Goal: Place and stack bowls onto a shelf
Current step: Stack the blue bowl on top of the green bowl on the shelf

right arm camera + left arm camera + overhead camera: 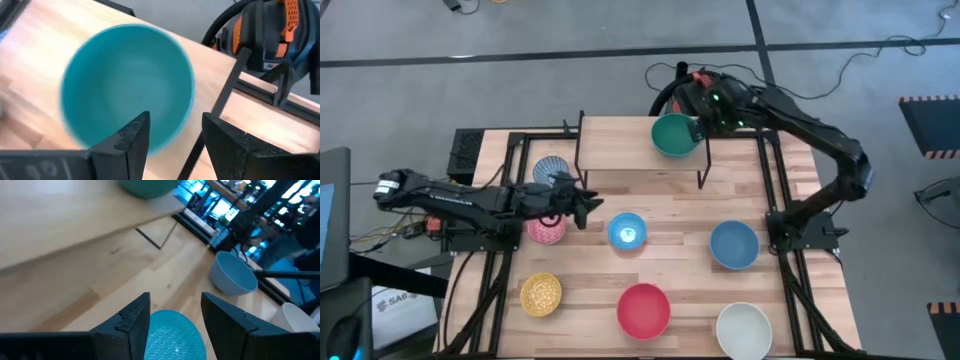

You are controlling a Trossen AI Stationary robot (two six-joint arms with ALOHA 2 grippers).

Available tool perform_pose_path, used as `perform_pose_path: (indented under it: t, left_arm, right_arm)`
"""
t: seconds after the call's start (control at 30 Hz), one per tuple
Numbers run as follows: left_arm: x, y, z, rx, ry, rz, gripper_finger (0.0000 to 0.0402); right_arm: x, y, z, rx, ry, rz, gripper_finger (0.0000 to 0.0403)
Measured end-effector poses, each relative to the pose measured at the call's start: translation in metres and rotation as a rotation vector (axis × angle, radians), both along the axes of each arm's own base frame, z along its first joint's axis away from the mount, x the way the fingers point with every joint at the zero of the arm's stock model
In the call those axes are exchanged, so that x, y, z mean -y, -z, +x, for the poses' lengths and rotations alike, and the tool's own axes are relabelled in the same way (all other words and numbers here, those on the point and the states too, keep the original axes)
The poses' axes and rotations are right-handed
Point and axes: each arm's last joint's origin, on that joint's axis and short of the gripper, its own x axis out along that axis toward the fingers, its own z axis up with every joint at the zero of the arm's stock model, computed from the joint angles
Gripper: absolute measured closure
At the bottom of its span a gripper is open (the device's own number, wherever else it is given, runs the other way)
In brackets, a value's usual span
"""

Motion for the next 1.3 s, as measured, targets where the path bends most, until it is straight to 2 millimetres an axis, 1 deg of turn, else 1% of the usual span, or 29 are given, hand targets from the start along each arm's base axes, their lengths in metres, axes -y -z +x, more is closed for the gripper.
perform_pose_path:
  t: [0.07, 0.17, 0.37, 0.47, 0.57, 0.67, 0.8, 1.03, 1.17, 1.23, 1.3]
  left_arm:
    - [0.003, 0.003, 0.005, 0.0, 0.029, 0.003, 0.0241]
    - [0.008, 0.007, 0.011, -0.006, 0.068, 0.0, 0.0241]
    - [0.016, 0.009, 0.013, -0.024, 0.143, 0.017, 0.0241]
    - [0.019, 0.009, 0.013, -0.031, 0.174, 0.039, 0.0241]
    - [0.021, 0.009, 0.013, -0.038, 0.208, 0.054, 0.0241]
    - [0.022, 0.01, 0.013, -0.044, 0.246, 0.061, 0.0241]
    - [0.022, 0.01, 0.013, -0.044, 0.271, 0.06, 0.0241]
    - [0.022, 0.009, 0.014, -0.033, 0.273, 0.055, 0.0241]
    - [0.022, 0.008, 0.013, -0.029, 0.25, 0.051, 0.0241]
    - [0.023, 0.008, 0.013, -0.019, 0.226, 0.044, 0.0241]
    - [0.022, 0.006, 0.014, 0.001, 0.209, 0.04, 0.0241]
  right_arm:
    - [-0.018, -0.003, -0.005, 0.002, 0.007, -0.014, 0.0197]
    - [-0.046, 0.001, -0.014, -0.009, 0.029, -0.002, 0.0197]
    - [-0.102, 0.03, -0.029, 0.027, 0.047, 0.102, 0.0198]
    - [-0.126, 0.044, -0.032, 0.024, 0.038, 0.147, 0.0201]
    - [-0.148, 0.054, -0.033, 0.006, 0.041, 0.167, 0.0206]
    - [-0.165, 0.062, -0.034, -0.028, 0.03, 0.19, 0.021]
    - [-0.182, 0.069, -0.036, -0.095, -0.012, 0.209, 0.0214]
    - [-0.2, 0.079, -0.035, -0.176, -0.078, 0.234, 0.0214]
    - [-0.205, 0.105, -0.04, -0.235, -0.088, 0.291, 0.0214]
    - [-0.206, 0.12, -0.045, -0.244, -0.086, 0.335, 0.0214]
    - [-0.208, 0.131, -0.049, -0.23, -0.096, 0.39, 0.0214]
